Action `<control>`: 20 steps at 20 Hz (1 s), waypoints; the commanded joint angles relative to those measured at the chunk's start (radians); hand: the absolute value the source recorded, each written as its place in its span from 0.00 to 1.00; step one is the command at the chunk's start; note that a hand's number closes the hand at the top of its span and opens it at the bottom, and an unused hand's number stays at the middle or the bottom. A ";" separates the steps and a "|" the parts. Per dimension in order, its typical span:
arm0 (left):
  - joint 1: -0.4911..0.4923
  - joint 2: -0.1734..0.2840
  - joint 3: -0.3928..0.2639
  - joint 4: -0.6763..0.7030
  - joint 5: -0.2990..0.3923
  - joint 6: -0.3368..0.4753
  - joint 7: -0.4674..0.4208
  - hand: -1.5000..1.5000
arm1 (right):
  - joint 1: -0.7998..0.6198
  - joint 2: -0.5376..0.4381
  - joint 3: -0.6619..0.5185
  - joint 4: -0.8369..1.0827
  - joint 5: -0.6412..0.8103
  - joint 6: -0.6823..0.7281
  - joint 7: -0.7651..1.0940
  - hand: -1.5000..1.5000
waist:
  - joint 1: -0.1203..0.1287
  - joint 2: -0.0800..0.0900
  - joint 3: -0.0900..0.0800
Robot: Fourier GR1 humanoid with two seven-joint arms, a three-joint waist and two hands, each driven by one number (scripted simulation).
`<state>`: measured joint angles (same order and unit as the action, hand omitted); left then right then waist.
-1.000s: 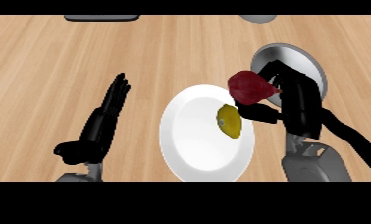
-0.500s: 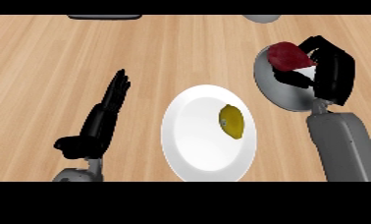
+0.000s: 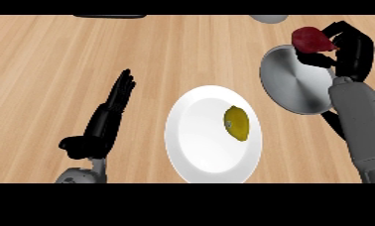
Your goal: Pick the pear from the plate and place it in the pan
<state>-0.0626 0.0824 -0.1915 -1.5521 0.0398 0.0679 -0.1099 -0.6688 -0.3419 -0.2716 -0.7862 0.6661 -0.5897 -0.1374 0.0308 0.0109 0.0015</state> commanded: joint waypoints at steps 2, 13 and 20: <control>-0.034 -0.009 -0.002 0.000 0.005 -0.004 0.022 0.50 | -0.049 -0.067 0.045 0.239 0.057 0.211 0.103 0.00 | 0.027 0.013 -0.001; -0.021 -0.004 0.013 0.009 0.001 -0.012 0.005 0.50 | -0.189 -0.026 -0.084 0.447 -0.103 0.295 -0.186 0.00 | 0.015 0.007 0.002; -0.019 -0.002 0.011 -0.006 -0.007 -0.016 0.008 0.50 | -0.187 -0.054 -0.241 0.448 -0.281 0.349 -0.330 0.00 | -0.003 0.001 0.001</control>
<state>-0.0716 0.0802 -0.1826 -1.5502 0.0349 0.0541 -0.1130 -0.8600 -0.3814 -0.4466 -0.3563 0.4626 -0.2789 -0.3967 0.0400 0.0157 0.0029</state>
